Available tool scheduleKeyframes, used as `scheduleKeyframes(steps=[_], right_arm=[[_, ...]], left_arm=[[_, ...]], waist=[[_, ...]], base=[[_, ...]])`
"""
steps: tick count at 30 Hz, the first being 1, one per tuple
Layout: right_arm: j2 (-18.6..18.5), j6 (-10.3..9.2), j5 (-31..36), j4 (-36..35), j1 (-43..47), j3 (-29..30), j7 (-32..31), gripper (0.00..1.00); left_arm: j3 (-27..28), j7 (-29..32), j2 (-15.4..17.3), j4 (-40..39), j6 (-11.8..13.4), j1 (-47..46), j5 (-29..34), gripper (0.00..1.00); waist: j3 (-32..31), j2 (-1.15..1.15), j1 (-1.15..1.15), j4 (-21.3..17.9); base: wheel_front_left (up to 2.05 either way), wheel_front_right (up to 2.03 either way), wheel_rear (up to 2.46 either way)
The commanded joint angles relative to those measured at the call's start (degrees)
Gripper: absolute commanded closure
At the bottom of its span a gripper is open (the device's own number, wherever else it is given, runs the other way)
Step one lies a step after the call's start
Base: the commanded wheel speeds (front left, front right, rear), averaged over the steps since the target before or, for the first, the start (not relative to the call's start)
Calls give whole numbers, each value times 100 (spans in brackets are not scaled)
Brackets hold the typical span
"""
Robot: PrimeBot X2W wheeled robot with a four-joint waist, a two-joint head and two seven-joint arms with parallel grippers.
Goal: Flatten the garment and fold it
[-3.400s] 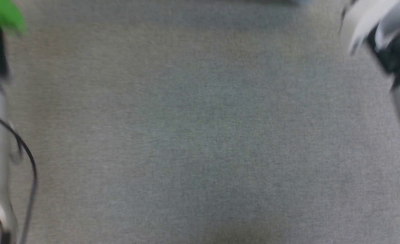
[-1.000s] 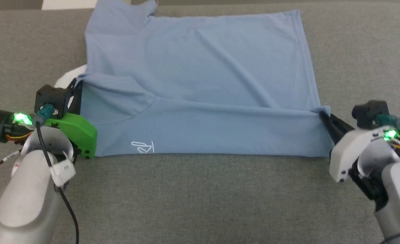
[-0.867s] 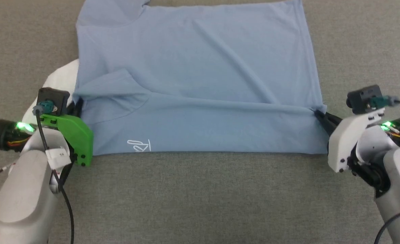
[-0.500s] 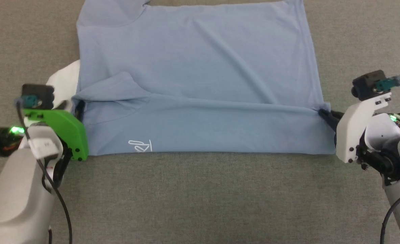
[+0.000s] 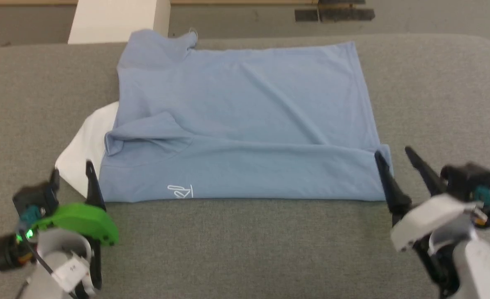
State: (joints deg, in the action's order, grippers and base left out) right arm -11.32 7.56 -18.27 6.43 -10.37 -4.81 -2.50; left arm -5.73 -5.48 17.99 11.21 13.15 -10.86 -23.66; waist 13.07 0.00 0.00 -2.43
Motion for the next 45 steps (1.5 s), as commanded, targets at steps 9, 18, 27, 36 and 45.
scheduleKeyframes(steps=[9,18,27,36,45], right_arm=[[644,-8,451,-385,676,194,1078,0],[790,-8,568,-585,728,108,1090,0],[810,-8,659,-564,670,157,900,0],[840,-8,405,25,88,635,-382,0],[843,-8,279,1070,-655,878,-2967,0]], left_arm=[[115,788,-130,-44,239,453,-452,0],[150,2411,-6,327,635,214,-839,0],[201,2496,55,391,442,128,-1047,100],[100,2280,-15,494,195,26,-1107,100],[-81,2125,-84,622,28,-304,-1055,100]], waist=[[-289,0,0,-318],[-273,0,0,-616],[-228,0,0,-633],[-131,0,0,-431],[87,0,0,-190]], base=[[0,0,0],[0,0,0],[0,0,0],[0,0,0],[0,0,0]])
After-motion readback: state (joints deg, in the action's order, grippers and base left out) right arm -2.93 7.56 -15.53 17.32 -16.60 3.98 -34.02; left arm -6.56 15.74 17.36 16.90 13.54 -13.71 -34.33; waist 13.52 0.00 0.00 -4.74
